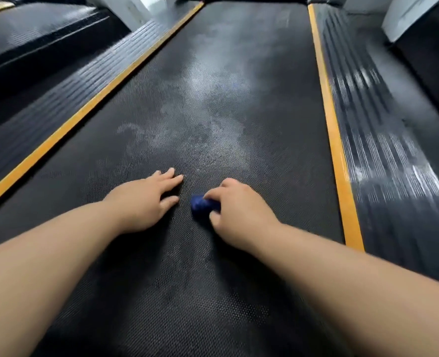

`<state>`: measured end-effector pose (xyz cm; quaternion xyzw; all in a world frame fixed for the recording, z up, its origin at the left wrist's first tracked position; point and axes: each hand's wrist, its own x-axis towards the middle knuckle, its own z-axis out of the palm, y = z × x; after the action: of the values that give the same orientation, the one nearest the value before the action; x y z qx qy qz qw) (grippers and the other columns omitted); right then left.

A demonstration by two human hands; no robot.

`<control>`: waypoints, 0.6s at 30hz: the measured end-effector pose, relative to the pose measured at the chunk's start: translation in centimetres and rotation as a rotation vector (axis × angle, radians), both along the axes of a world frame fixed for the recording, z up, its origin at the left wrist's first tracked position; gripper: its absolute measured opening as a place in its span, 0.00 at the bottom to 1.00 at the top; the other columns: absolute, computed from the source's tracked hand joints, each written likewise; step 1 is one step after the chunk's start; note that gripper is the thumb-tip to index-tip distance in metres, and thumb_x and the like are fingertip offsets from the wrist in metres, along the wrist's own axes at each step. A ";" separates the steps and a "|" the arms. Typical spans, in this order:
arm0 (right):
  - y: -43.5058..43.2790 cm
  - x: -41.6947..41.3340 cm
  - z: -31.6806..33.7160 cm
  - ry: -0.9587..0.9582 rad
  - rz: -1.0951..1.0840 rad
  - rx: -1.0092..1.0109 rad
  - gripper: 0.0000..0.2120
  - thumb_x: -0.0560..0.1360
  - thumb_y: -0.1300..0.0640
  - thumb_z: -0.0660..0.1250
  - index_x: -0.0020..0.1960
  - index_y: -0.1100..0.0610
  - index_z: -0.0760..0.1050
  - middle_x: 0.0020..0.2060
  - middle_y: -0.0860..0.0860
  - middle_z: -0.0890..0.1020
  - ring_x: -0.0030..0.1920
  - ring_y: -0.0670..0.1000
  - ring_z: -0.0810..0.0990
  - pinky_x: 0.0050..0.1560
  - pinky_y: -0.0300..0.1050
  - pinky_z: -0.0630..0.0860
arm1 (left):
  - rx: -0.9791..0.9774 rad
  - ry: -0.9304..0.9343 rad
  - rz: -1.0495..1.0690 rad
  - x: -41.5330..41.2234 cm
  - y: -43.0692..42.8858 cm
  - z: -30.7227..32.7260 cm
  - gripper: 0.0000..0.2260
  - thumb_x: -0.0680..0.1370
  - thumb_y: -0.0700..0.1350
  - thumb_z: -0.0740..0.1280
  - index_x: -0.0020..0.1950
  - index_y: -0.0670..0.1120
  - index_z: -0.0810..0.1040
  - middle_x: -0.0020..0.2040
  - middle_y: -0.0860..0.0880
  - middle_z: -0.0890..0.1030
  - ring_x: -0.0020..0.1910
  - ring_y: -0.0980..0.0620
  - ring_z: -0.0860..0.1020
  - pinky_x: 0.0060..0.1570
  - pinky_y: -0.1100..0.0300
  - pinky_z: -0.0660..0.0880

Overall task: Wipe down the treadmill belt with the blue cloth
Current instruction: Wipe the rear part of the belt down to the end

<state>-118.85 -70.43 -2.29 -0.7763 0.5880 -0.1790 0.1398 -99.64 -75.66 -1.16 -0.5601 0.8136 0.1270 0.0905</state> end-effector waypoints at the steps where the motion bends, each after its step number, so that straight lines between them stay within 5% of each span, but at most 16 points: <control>1: -1.4 -0.7 0.0 0.015 -0.040 0.007 0.14 0.73 0.55 0.63 0.56 0.48 0.78 0.52 0.52 0.75 0.55 0.57 0.75 0.56 0.46 0.73 | 0.011 0.010 0.000 0.3 -0.1 0.2 0.24 0.81 0.55 0.55 0.77 0.60 0.52 0.77 0.59 0.49 0.76 0.57 0.49 0.74 0.53 0.52; 7: -9.1 -7.2 0.4 0.157 -0.512 0.038 0.15 0.73 0.58 0.62 0.58 0.50 0.78 0.57 0.56 0.75 0.58 0.61 0.75 0.55 0.46 0.73 | 0.054 -0.058 0.155 2.7 0.1 -0.4 0.30 0.73 0.70 0.53 0.73 0.69 0.48 0.78 0.60 0.46 0.77 0.46 0.48 0.70 0.39 0.58; 11: -5.7 -2.8 0.8 0.064 -0.337 0.050 0.13 0.72 0.55 0.62 0.54 0.50 0.80 0.54 0.54 0.78 0.55 0.59 0.77 0.53 0.45 0.74 | 0.060 -0.070 0.151 2.4 -0.1 0.0 0.29 0.75 0.69 0.54 0.73 0.69 0.48 0.77 0.60 0.46 0.77 0.47 0.49 0.71 0.44 0.59; 15: -1.0 1.8 1.3 0.029 0.067 0.066 0.13 0.72 0.55 0.63 0.55 0.48 0.80 0.49 0.52 0.76 0.52 0.56 0.77 0.50 0.44 0.73 | 0.049 -0.107 0.140 2.0 0.2 0.3 0.29 0.76 0.68 0.54 0.74 0.67 0.48 0.78 0.59 0.46 0.77 0.46 0.50 0.72 0.48 0.59; 18: -4.4 0.1 0.9 -0.029 -0.098 0.120 0.13 0.71 0.57 0.64 0.53 0.49 0.81 0.48 0.52 0.80 0.52 0.56 0.79 0.49 0.42 0.74 | 0.054 -0.120 0.127 1.9 0.4 0.3 0.28 0.77 0.66 0.52 0.75 0.67 0.46 0.78 0.58 0.45 0.77 0.46 0.48 0.72 0.47 0.57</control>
<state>-118.75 -74.87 -1.37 -0.7340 0.6330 -0.1616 0.1856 -97.73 -75.27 -0.89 -0.6147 0.7657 0.1205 0.1458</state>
